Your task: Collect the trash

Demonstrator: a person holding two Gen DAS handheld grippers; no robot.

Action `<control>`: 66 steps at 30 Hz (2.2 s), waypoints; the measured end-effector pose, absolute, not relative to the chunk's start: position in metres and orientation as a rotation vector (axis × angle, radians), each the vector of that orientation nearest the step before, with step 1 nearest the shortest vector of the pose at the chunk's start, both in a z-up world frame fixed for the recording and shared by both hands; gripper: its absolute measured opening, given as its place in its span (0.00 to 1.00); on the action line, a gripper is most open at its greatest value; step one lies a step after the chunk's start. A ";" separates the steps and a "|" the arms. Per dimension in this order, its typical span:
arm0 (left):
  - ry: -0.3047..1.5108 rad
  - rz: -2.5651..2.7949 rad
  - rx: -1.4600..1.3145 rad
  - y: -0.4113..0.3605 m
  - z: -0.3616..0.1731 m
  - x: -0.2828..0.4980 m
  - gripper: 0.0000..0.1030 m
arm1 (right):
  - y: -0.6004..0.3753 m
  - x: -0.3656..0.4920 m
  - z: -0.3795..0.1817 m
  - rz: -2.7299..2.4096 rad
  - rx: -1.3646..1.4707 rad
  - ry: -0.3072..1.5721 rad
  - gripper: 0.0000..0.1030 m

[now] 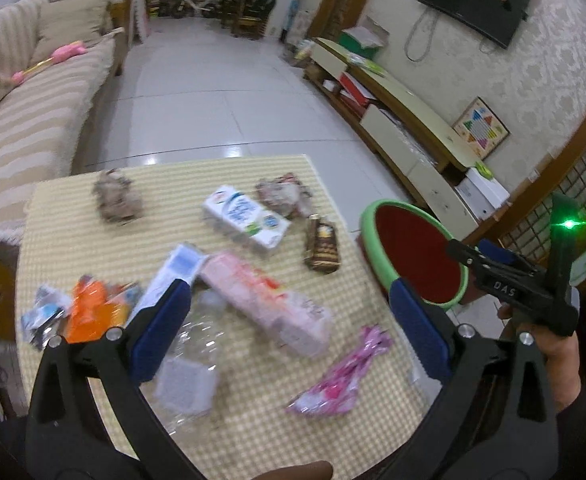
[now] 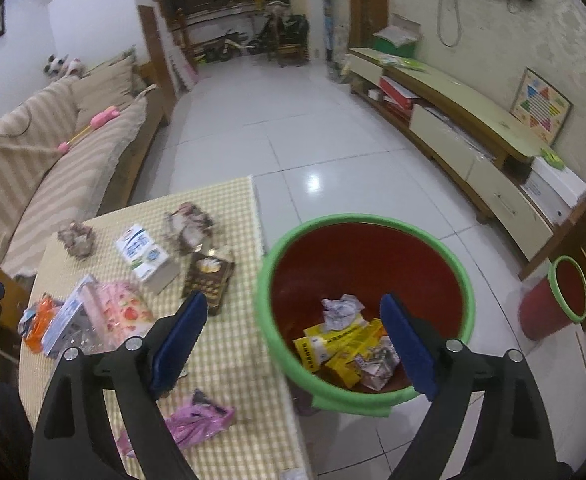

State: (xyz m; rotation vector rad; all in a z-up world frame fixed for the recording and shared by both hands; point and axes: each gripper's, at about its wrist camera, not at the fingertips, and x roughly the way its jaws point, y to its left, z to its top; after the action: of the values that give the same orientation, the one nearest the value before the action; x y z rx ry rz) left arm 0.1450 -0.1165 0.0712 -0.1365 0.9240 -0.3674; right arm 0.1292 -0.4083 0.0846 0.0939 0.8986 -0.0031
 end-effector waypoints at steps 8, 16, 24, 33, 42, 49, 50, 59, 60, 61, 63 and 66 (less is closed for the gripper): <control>0.941 -0.254 -0.193 -0.050 0.052 0.120 0.95 | -0.360 0.116 0.071 0.109 0.049 0.949 0.83; 0.992 -0.160 -0.245 0.007 0.021 0.104 0.95 | -0.325 0.092 0.043 0.158 0.108 1.059 0.89; 1.070 -0.261 -0.243 -0.015 -0.002 0.093 0.95 | -0.307 0.063 0.018 0.149 0.199 1.194 0.89; 1.175 -0.351 -0.106 -0.067 -0.031 0.098 0.95 | -0.320 0.068 -0.010 0.096 0.265 1.280 0.90; 1.216 -0.300 -0.053 -0.074 -0.050 0.118 0.95 | -0.321 0.083 -0.028 0.064 0.297 1.308 0.93; 1.236 -0.285 -0.055 -0.074 -0.061 0.123 0.95 | -0.325 0.089 -0.040 0.074 0.325 1.336 0.86; 1.235 -0.283 -0.057 -0.074 -0.063 0.123 0.94 | -0.324 0.090 -0.041 0.083 0.319 1.341 0.82; 1.255 -0.276 -0.107 -0.068 -0.072 0.122 0.79 | -0.308 0.088 -0.042 0.159 0.236 1.379 0.37; 1.256 -0.277 -0.111 -0.068 -0.072 0.121 0.70 | -0.306 0.087 -0.042 0.171 0.229 1.384 0.33; 1.259 -0.278 -0.118 -0.067 -0.072 0.121 0.66 | -0.304 0.088 -0.042 0.178 0.225 1.387 0.31; 1.265 -0.280 -0.139 -0.063 -0.073 0.120 0.60 | -0.299 0.087 -0.041 0.202 0.212 1.389 0.28; 1.257 -0.285 -0.151 -0.060 -0.071 0.116 0.59 | -0.290 0.088 -0.038 0.222 0.189 1.381 0.24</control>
State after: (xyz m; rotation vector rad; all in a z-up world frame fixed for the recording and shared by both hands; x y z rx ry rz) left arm 0.1158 -0.0602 -0.0714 -0.1515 1.2572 -0.2854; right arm 0.0883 -0.2896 -0.0380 0.1892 1.3805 0.2225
